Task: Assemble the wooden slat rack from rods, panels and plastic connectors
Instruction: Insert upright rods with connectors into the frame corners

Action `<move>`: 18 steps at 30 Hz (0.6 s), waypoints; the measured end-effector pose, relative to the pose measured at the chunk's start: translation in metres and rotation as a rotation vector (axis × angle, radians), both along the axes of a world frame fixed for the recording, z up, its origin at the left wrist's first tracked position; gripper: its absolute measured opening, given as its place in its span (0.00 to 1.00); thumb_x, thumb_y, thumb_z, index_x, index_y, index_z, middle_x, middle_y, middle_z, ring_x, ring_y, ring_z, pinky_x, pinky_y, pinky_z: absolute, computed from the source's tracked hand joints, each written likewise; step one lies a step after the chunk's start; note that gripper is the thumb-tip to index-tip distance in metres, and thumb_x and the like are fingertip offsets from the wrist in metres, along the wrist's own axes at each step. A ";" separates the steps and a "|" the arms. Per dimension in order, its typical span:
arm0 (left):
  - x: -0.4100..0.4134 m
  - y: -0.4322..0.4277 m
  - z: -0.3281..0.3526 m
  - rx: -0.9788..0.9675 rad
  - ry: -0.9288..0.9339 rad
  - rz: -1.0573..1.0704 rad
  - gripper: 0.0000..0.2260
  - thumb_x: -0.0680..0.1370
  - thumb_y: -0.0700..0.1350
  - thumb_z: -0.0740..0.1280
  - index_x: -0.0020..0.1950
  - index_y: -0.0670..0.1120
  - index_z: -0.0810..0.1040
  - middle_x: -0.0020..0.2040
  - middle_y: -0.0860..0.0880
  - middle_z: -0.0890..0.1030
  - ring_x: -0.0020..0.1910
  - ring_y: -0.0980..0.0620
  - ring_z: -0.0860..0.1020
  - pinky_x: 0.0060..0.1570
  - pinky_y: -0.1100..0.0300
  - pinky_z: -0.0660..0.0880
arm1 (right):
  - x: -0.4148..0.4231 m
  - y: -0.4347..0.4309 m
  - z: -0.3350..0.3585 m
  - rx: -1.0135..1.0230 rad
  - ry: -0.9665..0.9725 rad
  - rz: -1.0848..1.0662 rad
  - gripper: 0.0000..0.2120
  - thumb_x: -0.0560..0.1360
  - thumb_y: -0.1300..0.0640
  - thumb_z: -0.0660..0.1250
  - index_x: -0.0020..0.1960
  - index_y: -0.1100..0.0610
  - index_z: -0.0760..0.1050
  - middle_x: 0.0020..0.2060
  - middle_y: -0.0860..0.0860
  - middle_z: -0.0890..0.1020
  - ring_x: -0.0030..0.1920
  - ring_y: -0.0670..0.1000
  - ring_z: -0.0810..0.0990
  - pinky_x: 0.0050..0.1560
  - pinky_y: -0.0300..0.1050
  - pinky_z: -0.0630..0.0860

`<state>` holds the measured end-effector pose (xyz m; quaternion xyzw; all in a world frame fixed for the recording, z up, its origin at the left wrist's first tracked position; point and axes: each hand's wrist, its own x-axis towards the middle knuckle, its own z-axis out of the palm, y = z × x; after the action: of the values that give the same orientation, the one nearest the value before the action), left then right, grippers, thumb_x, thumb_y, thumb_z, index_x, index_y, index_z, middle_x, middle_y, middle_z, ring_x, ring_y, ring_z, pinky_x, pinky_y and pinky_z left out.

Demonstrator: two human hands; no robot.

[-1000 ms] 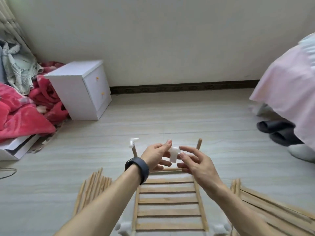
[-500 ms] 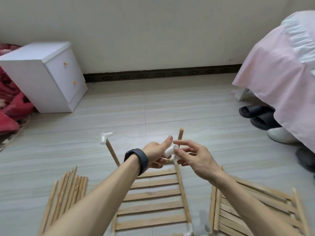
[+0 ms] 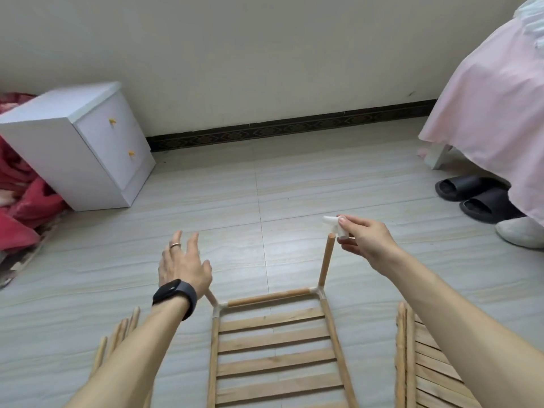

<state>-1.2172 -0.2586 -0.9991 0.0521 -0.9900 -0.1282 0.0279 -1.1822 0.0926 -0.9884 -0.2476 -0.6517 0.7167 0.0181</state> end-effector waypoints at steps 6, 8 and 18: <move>-0.015 -0.031 -0.028 0.237 -0.127 -0.007 0.24 0.84 0.46 0.56 0.80 0.53 0.55 0.63 0.37 0.76 0.59 0.36 0.75 0.54 0.50 0.70 | -0.017 0.002 -0.009 0.034 -0.091 0.086 0.11 0.79 0.56 0.72 0.59 0.57 0.82 0.49 0.57 0.86 0.45 0.54 0.83 0.46 0.44 0.80; -0.016 -0.033 -0.033 0.279 -0.107 -0.030 0.23 0.85 0.46 0.55 0.79 0.53 0.55 0.60 0.37 0.77 0.56 0.37 0.76 0.53 0.51 0.69 | -0.018 0.003 -0.010 0.055 -0.088 0.093 0.09 0.78 0.55 0.73 0.57 0.56 0.83 0.47 0.56 0.86 0.44 0.53 0.83 0.44 0.42 0.80; -0.016 -0.037 -0.037 0.394 -0.100 -0.072 0.22 0.84 0.45 0.55 0.79 0.53 0.57 0.61 0.37 0.75 0.47 0.47 0.70 0.51 0.56 0.65 | -0.018 0.009 -0.008 -0.051 -0.163 0.114 0.12 0.77 0.57 0.73 0.59 0.59 0.82 0.46 0.55 0.85 0.40 0.51 0.81 0.45 0.43 0.80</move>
<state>-1.2333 -0.2958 -1.0358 0.0273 -0.9471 -0.3176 -0.0368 -1.2006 0.1016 -0.9960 -0.2680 -0.6456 0.7103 -0.0822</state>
